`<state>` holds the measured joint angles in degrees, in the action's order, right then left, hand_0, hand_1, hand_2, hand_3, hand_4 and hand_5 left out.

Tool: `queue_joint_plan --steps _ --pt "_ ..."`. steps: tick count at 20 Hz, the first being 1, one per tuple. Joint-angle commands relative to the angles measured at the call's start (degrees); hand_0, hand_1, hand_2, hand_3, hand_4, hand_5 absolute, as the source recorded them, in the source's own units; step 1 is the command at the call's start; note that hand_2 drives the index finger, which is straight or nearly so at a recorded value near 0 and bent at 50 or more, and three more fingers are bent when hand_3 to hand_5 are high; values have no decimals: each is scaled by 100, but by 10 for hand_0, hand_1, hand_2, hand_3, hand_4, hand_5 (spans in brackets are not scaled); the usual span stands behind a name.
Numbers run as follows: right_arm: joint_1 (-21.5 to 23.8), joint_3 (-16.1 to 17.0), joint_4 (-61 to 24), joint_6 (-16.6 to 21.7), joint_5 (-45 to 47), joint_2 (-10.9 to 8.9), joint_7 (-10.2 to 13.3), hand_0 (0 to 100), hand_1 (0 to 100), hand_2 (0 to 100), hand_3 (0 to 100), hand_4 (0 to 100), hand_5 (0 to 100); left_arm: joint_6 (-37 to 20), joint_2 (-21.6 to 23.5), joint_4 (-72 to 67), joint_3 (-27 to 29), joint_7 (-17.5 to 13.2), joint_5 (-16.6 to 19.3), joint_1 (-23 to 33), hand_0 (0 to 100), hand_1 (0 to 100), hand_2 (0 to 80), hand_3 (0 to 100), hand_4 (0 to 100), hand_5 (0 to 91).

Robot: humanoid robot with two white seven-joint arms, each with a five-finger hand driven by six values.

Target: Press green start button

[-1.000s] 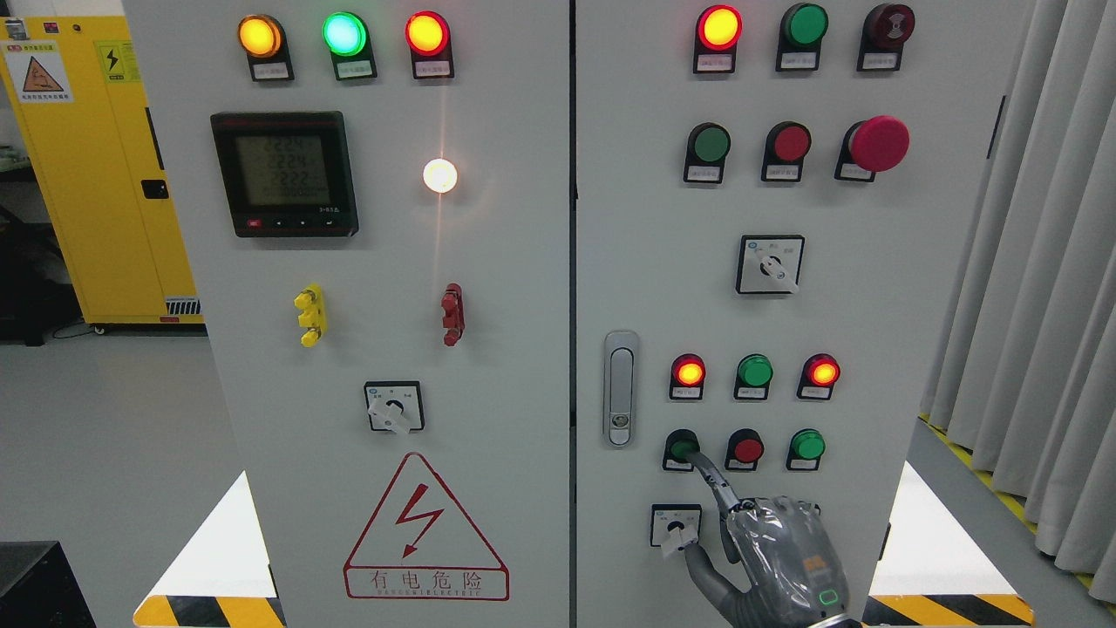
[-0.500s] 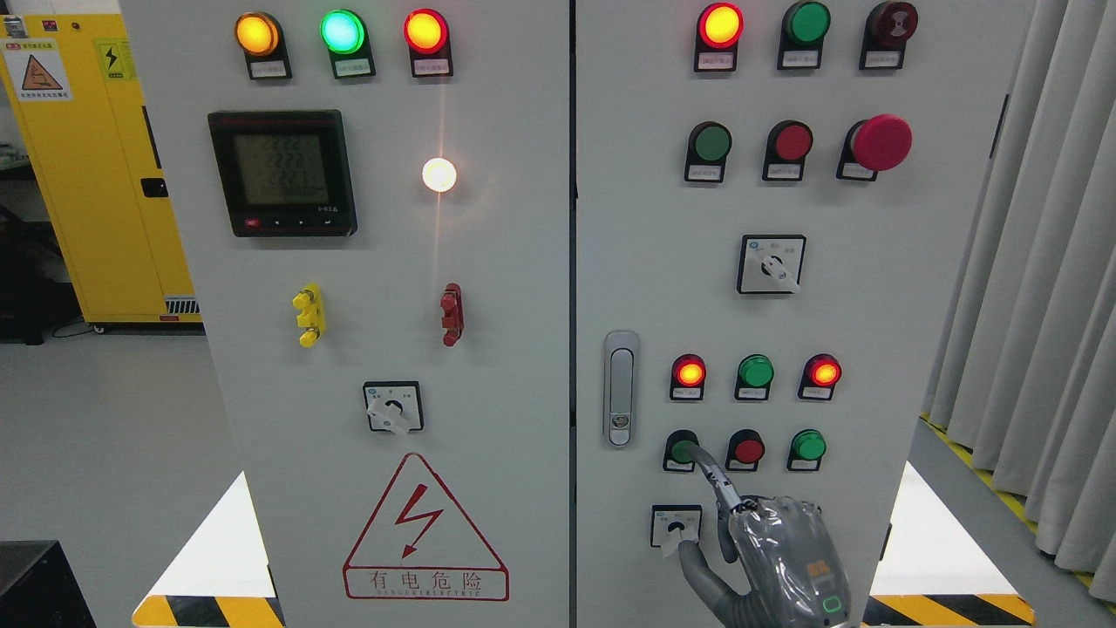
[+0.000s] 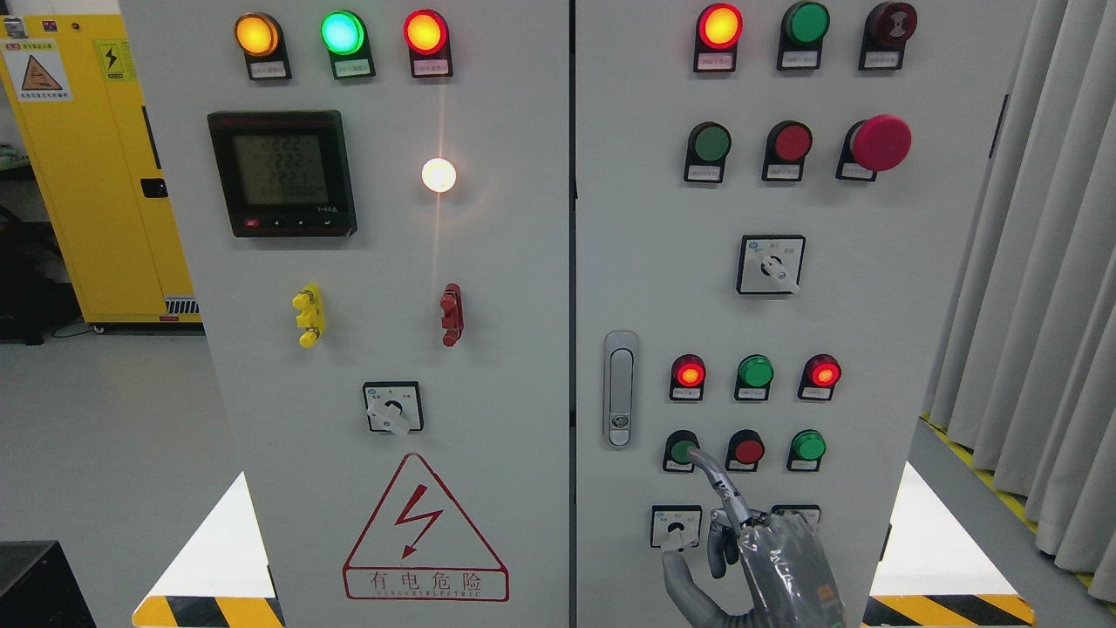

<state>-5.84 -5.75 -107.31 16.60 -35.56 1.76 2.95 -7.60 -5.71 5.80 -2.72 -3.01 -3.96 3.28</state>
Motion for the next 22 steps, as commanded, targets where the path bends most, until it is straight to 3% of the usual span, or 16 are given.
queue_joint_plan --steps 1,4,5,9,22 --pt "521 -339 -633 -43 2428 44 -40 443 626 0 185 226 195 -5 0 0 0 3 0 -3 120 556 0 0 0 0" --pt "767 -339 -651 9 2878 44 -48 449 537 0 98 129 136 -5 0 0 0 3 0 -3 120 556 0 0 0 0" --pt "838 -339 -659 18 2931 35 -48 395 502 0 71 120 113 -5 0 0 0 3 0 -3 120 556 0 0 0 0" --pt "935 -348 -624 18 2940 26 -57 378 457 0 1 60 75 -5 0 0 0 3 0 -3 120 556 0 0 0 0" --pt "1041 -453 -607 1 3011 18 -66 344 463 0 5 66 61 -5 0 0 0 3 0 6 120 556 0 0 0 0"
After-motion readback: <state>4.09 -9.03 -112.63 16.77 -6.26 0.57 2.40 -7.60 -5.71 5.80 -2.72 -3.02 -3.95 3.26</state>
